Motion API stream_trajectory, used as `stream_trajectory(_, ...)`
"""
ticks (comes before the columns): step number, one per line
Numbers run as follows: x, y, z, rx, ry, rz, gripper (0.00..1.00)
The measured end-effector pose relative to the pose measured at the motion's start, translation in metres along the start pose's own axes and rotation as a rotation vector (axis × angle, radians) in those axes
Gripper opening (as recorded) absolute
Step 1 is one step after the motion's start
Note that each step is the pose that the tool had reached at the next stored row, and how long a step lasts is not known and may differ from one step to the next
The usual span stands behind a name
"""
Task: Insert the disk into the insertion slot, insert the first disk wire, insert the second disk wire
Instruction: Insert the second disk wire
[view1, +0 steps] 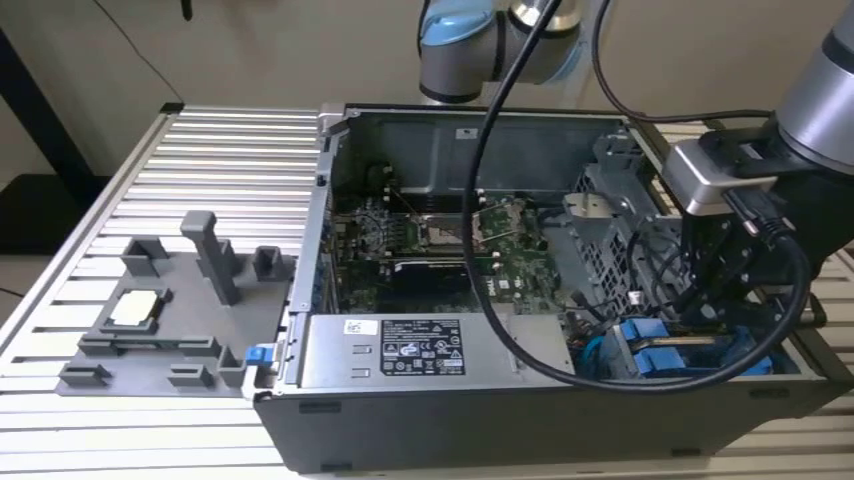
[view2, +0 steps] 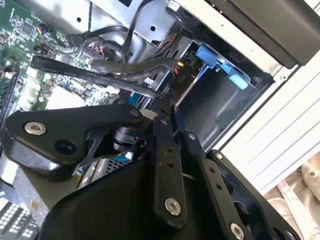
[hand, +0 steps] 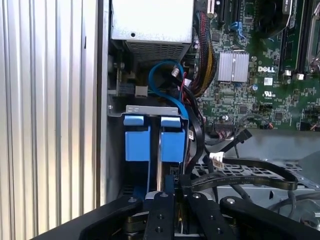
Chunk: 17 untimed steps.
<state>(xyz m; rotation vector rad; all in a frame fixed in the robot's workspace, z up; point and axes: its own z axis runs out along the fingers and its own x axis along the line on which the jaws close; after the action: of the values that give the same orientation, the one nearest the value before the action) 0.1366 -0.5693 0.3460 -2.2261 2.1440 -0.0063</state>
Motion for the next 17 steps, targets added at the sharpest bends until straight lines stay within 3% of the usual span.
stream_trajectory(6,0.0000,-0.0004,0.0019,0.0004,-0.0098,0.001,0.16)
stream_trajectory(17,0.0002,-0.0022,0.0045,0.0004,-0.0099,0.010,0.16)
